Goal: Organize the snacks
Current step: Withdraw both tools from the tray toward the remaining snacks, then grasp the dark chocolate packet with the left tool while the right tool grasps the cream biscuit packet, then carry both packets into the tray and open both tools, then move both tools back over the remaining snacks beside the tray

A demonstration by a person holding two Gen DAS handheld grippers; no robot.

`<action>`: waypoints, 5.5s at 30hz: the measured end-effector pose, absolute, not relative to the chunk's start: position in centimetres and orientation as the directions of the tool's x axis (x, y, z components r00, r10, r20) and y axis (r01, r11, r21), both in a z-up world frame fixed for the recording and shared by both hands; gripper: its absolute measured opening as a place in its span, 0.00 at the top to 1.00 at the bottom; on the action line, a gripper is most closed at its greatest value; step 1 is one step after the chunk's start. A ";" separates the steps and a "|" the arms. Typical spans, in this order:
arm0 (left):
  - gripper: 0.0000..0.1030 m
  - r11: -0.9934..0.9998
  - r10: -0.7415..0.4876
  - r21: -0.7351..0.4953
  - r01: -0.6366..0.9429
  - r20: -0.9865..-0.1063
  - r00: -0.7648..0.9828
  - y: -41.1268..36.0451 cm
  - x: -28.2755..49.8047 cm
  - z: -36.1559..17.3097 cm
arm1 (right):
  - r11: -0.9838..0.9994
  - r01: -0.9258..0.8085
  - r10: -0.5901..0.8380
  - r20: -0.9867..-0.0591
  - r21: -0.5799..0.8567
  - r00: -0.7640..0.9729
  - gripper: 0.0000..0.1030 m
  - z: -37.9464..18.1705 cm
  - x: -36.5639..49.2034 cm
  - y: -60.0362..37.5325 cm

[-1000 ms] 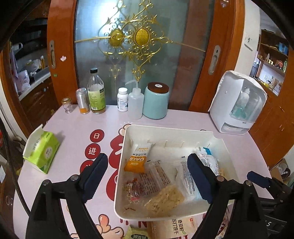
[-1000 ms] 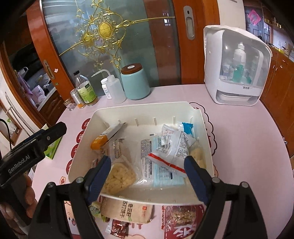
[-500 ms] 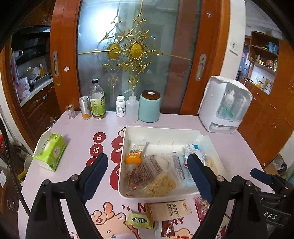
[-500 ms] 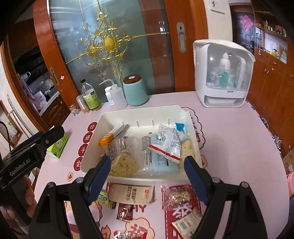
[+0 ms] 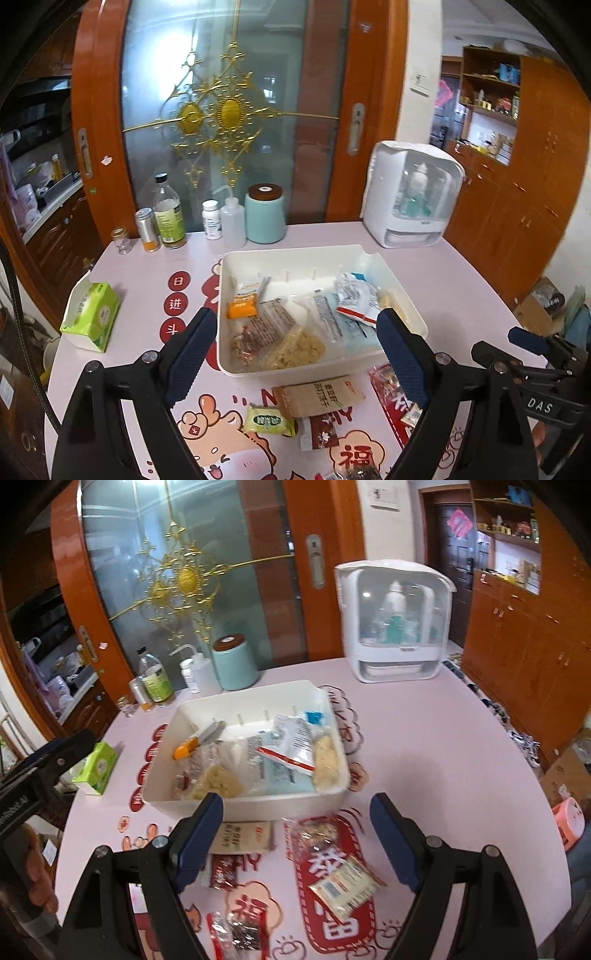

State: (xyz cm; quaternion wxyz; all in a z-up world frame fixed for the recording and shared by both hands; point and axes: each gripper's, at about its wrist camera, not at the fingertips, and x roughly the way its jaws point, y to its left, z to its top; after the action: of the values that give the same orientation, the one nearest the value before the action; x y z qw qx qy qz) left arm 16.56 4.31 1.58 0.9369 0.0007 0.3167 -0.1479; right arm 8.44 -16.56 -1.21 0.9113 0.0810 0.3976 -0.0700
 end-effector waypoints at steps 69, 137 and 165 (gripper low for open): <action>0.58 0.998 -0.042 -0.053 -0.031 -0.955 0.294 -5.9 8.4 -21.1 | 0.928 -0.372 0.141 -0.933 0.008 0.332 0.51 -20.0 8.8 -20.5; 0.20 0.927 -0.155 0.085 0.365 -0.799 0.581 -0.5 36.6 -2.0 | 1.000 -0.009 0.013 -0.800 0.009 0.600 0.31 -2.2 27.8 -15.1; 0.20 0.918 -0.144 0.121 0.377 -0.785 0.603 1.5 29.3 -0.5 | 0.998 -0.015 0.057 -0.809 0.060 0.584 0.31 -1.7 21.1 -17.1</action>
State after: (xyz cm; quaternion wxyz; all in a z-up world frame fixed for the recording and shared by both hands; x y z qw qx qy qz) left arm 29.33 1.50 -0.54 0.8844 0.1386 0.4206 -0.1473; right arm 21.11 -17.08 -1.72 0.8897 0.0233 0.4554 0.0204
